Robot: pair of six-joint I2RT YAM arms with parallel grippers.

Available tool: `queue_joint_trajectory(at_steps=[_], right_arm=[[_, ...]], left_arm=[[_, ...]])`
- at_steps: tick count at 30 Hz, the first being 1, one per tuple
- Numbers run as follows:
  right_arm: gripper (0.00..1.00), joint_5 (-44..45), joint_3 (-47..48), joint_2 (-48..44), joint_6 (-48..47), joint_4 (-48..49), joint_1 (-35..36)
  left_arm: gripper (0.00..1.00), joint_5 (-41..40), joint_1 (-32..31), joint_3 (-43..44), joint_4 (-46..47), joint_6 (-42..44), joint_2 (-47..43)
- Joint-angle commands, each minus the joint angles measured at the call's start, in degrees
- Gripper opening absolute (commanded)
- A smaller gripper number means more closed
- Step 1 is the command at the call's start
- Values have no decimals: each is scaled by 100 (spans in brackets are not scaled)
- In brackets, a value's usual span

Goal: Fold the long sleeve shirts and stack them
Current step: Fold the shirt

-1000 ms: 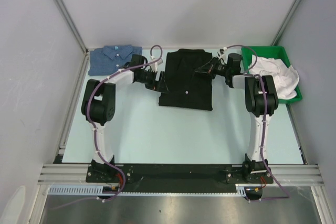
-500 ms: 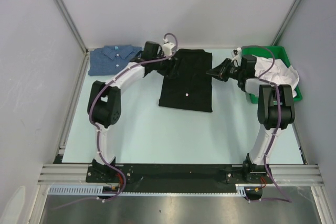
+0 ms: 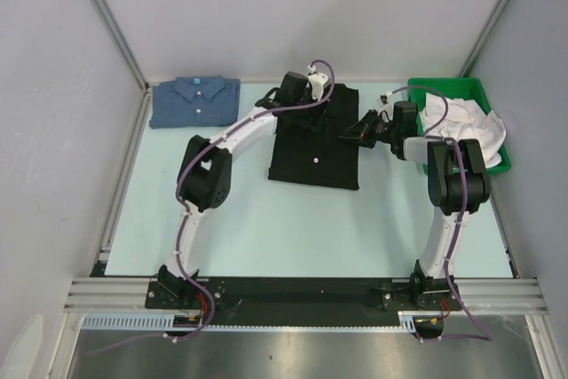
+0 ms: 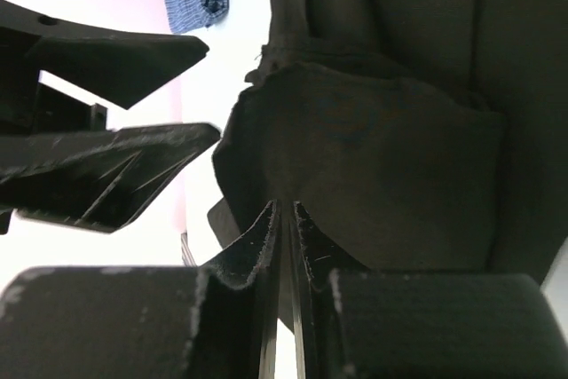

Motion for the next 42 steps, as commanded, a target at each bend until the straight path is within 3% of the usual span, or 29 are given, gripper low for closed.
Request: queue_joint_trajectory(at_steps=[1,22,32,35,42], right_arm=[[11,108,262,57,-87,179,87],[12,-15,473,294,-105,311,184],[12,20,552,400,1,451,342],[13,64,613,453,18,486,386],[14,117,771,584,1,539,439]], left_arm=[[62,-496,1,337,-85,-370,56],[58,-311,-139,645,-402,-388,522],[24,-127,-8,592,-252,-493,294],[0,-39,45,548,-244,-546,241],[1,207,168,215,2,-739,-48]])
